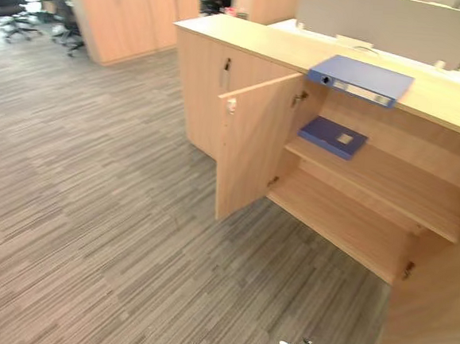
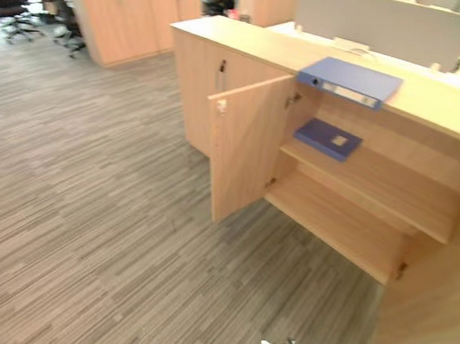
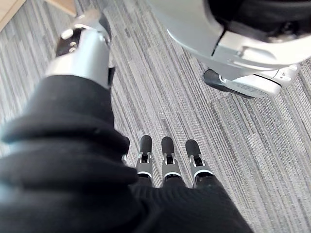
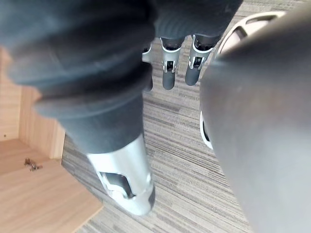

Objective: Walk over to the cabinet, pick up the folder, carry it to the office cabinet, place the folder inside the office cabinet, then close the office cabinet door

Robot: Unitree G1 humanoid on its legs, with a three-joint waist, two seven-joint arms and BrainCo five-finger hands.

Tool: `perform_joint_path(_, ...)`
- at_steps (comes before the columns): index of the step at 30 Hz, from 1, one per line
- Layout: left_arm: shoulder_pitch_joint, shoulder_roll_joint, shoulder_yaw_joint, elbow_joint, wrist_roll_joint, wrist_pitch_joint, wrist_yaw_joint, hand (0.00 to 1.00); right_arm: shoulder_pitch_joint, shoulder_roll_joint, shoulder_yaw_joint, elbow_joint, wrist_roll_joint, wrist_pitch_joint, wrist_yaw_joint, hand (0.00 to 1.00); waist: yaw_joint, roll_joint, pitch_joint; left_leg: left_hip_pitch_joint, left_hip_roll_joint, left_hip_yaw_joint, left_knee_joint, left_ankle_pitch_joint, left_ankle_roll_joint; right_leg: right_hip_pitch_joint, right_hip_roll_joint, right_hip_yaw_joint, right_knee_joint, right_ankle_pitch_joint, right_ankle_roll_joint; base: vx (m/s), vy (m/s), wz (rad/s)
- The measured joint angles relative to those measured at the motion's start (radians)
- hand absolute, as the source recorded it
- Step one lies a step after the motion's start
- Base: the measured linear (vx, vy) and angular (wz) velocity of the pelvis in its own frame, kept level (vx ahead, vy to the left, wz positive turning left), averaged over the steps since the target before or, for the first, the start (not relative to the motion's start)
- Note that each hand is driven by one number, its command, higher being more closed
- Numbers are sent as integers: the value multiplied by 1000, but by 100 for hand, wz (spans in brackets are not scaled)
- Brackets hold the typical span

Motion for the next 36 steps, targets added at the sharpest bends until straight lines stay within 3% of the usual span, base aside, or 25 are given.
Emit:
perform_joint_path(2,-4,6,-15,-1,-1,-1,-2,0,-7,-3,29,1,-1,0,0,0,0,-4,3,9,27,34,-14,-26,-11,-33,29,-22,-99,7,0,-42,-40,-57)
perform_joint_path(3,-7,13,-15,0,-4,-1,-3,0,-10,0,38,1,-1,0,0,0,-1,-19,5,17,27,41,-28,-30,-16,-58,35,-20,-182,24,-9,-43,-92,-47)
perform_joint_path(5,-17,16,-14,0,-32,-1,-2,0,-11,5,37,0,1,0,0,0,-18,-47,1,27,25,26,-48,-31,-32,-74,47,-19,-235,109,-12,99,-193,-5)
perform_joint_path(7,-12,-1,-6,2,-63,-1,0,0,-13,1,39,3,0,0,1,0,-17,-25,-3,42,54,9,-81,-20,-65,-71,95,-17,-249,105,-21,177,-166,-13)
perform_joint_path(10,-4,-9,17,2,-78,0,1,0,-11,-1,39,5,0,1,3,0,-23,-22,-1,85,120,10,-102,-22,-109,-28,175,-21,-279,98,-53,232,-193,-22)
perform_joint_path(13,-4,-8,19,0,-79,0,-3,0,-3,-11,45,8,-1,2,7,0,-32,-21,-1,92,158,17,-31,-87,-140,15,220,-27,-316,75,-60,197,-101,-9)
perform_joint_path(15,1,-6,22,1,-81,0,-6,0,1,-13,47,8,3,2,7,0,-38,-22,-6,41,179,20,120,-159,-156,39,242,-20,-344,54,-52,153,-40,-10)
perform_joint_path(16,4,0,34,-8,-82,0,-7,0,9,-8,66,8,17,1,8,0,-35,-37,-8,-62,199,19,357,-197,-176,62,255,-8,-376,51,-59,188,-50,-24)
perform_joint_path(18,10,-10,44,-15,-102,5,-7,0,13,-19,84,12,45,2,8,0,-26,-28,-4,-166,247,10,654,-196,-197,104,294,34,-405,65,-70,223,-38,-62)
perform_joint_path(19,19,-21,60,-15,-124,6,-6,0,21,-24,85,17,53,2,7,0,-20,-24,-6,-214,278,-4,801,-154,-235,137,320,63,-425,62,-75,219,7,-77)
perform_joint_path(20,21,-20,67,-15,-128,7,-6,0,27,-24,91,17,55,2,7,0,-16,-26,-8,-235,281,-17,864,-159,-235,154,326,75,-436,60,-78,303,46,-78)
perform_joint_path(22,16,-18,73,-20,-141,9,-6,0,23,-39,123,32,66,4,5,0,4,-29,-3,-302,254,-24,964,-227,-196,187,328,148,-459,46,-98,328,133,-76)
perform_joint_path(24,12,-27,88,-51,-145,8,-5,0,-1,-45,151,56,79,13,1,0,28,-35,24,-396,182,-28,938,-304,-124,222,291,228,-471,43,-92,242,181,-109)
perform_joint_path(25,13,-27,88,-55,-147,8,-5,0,-6,-46,162,57,81,14,0,0,33,-37,27,-413,166,-37,905,-310,-114,229,278,246,-469,41,-88,269,299,-143)
perform_joint_path(26,14,-25,83,-58,-147,4,-1,0,-22,-44,195,61,83,13,-2,0,43,-38,26,-423,111,-119,625,-271,-128,242,237,302,-462,33,-33,307,391,-119)
perform_joint_path(27,15,-28,78,-57,-147,1,1,0,-25,-44,202,60,82,11,-2,0,45,-30,22,-421,106,-140,559,-171,-123,248,228,323,-459,22,-14,417,454,-114)
perform_joint_path(28,17,-18,75,-56,-147,0,2,0,-22,-23,219,60,83,11,-3,0,45,-43,15,-391,84,-112,548,-168,-96,261,201,346,-458,11,7,249,260,-41)
perform_joint_path(30,-7,1,65,-81,-146,-18,6,0,-38,-1,253,59,83,9,-2,0,44,-76,3,-375,49,-99,530,-168,-95,230,183,345,-469,41,-15,241,172,-24)
perform_joint_path(32,-25,4,62,-79,-146,-20,7,0,-53,-6,262,63,83,9,-4,0,43,-78,7,-359,22,-111,542,-169,-94,233,170,347,-475,51,-18,188,145,-34)
perform_joint_path(36,-19,9,59,-54,-142,-19,7,0,-56,1,246,64,79,0,-3,0,58,-66,-33,-240,-6,-114,393,-153,-67,235,133,386,-490,144,6,144,122,-55)
